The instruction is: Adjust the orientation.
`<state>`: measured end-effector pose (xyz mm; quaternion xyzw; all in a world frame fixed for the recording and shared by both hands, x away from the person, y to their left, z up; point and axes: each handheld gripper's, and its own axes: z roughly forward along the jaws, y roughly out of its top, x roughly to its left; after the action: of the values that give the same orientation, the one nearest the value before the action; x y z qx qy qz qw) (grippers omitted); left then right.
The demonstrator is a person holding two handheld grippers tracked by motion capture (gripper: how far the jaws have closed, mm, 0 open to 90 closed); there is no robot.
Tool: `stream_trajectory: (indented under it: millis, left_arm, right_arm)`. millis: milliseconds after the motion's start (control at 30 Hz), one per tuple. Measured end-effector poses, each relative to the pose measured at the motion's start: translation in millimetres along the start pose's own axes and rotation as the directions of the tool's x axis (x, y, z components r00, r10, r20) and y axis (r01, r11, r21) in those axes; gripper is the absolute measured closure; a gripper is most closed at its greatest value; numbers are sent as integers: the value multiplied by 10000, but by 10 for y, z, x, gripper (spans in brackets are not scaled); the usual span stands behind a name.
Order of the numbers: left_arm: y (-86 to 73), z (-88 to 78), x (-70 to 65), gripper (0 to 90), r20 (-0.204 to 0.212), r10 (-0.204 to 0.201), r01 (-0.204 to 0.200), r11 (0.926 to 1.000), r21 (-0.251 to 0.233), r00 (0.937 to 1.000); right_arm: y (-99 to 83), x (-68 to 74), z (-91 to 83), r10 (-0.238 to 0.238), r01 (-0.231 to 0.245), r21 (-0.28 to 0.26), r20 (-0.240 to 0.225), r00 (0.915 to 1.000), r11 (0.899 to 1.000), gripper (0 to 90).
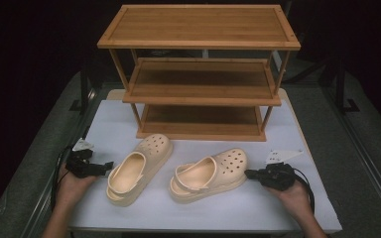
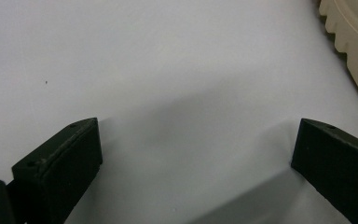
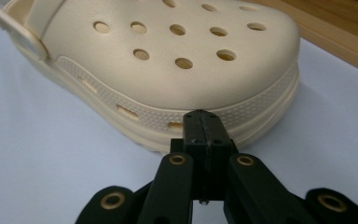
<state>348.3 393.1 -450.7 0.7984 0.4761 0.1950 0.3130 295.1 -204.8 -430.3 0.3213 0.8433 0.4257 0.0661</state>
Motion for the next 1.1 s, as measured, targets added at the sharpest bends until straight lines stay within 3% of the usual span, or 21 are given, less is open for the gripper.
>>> stream_trajectory:
  millis: [367, 933, 1100]
  left_arm:
    - [0, 1, 0, 7, 2, 0, 0, 10000, 3, 10000]
    - [0, 0, 1, 7, 5, -3, 3, 10000, 9, 10000]
    - [0, 2, -1, 7, 7, -34, 34, 10000, -13, 10000]
  right_arm:
    - [57, -104, 65, 299, -302, 76, 345, 9990, 9995, 900]
    - [382, -307, 380, 325, -341, 171, 881, 9956, 9993, 900]
    - [474, -353, 473, 421, -440, 210, 825, 9957, 9988, 900]
